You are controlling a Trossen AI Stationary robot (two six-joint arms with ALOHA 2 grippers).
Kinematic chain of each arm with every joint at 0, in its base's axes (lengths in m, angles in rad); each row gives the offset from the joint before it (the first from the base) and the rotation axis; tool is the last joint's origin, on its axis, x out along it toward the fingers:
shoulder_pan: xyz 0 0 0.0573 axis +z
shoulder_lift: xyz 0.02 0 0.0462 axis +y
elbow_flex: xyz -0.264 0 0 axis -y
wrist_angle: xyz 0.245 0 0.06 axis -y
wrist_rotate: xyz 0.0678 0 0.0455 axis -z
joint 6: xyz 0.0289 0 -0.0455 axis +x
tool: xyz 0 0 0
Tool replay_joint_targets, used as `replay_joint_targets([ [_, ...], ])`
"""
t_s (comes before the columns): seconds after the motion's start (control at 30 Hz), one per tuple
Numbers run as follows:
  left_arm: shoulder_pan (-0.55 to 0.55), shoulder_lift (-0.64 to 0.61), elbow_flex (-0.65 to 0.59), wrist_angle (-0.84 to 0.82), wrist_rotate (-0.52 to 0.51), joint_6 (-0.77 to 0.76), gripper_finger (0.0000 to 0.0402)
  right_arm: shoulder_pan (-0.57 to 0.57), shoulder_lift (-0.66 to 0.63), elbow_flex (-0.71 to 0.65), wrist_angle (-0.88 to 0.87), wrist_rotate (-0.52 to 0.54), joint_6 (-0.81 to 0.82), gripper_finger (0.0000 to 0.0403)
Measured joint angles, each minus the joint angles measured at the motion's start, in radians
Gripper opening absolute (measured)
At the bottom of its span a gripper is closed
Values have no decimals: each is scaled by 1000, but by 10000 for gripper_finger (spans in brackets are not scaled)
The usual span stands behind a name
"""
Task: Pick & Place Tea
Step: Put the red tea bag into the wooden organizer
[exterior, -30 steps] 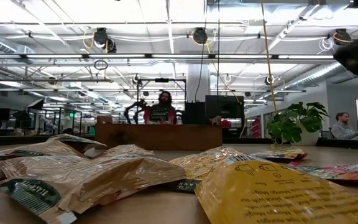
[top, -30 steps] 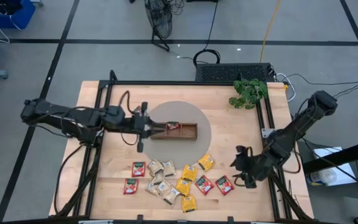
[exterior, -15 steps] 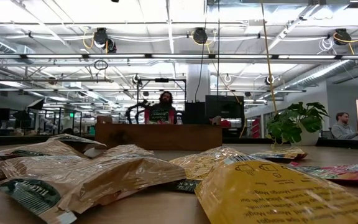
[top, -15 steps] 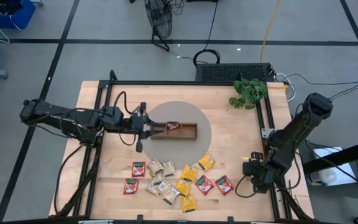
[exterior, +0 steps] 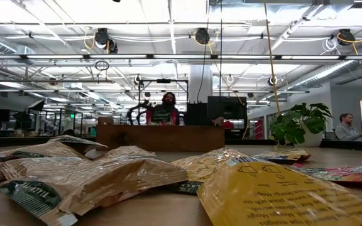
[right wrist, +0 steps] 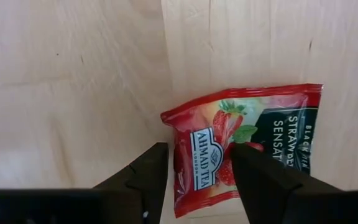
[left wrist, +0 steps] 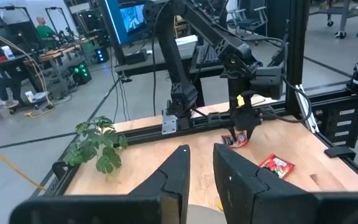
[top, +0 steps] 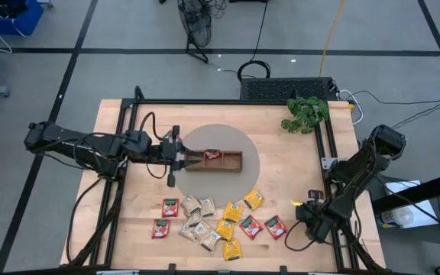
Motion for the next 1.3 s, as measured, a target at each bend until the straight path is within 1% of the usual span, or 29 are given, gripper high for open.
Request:
replay_joint_targets([
  [0.1,0,0,0,0,0,0,77,0,-3,-1,1,-4,39,122],
  [0.17,0,0,0,0,0,0,77,0,-9,-1,4,3,43,83],
  [0.23,0,0,0,1,0,0,77,0,-14,1,14,8,41,33],
  [0.27,0,0,0,1,0,0,77,0,-14,3,13,21,36,19],
  [0.33,0,0,0,1,0,-4,77,0,-13,14,8,63,30,15],
  [0.43,0,0,0,1,0,-6,77,-17,-12,60,-72,139,10,10],
  [0.53,0,0,0,1,0,6,77,-54,0,134,-253,263,-31,7],
  [0.63,0,0,0,3,1,2,77,-107,21,248,-396,437,-89,7],
  [0.7,0,1,0,27,1,11,77,-150,56,303,-484,582,-162,7],
  [0.77,5,0,1,44,-2,8,77,-193,82,356,-494,777,-253,7],
  [0.83,8,0,1,41,-5,2,77,-241,113,380,-448,966,-371,7],
  [0.9,8,0,1,27,-6,1,77,-294,140,380,-378,1123,-540,7],
  [1.0,6,0,1,25,17,-8,77,-382,180,381,-190,1353,-833,7],
  [1.07,6,0,1,25,23,-9,77,-441,208,381,-25,1471,-1042,7],
  [1.13,6,1,1,24,25,-41,77,-502,230,381,152,1530,-1258,7],
  [1.17,6,0,1,25,25,-52,77,-533,236,381,230,1530,-1361,7],
  [1.23,6,1,1,33,15,-51,77,-589,249,381,378,1479,-1512,7],
  [1.3,14,4,1,62,-33,-86,77,-632,257,381,504,1402,-1629,7],
])
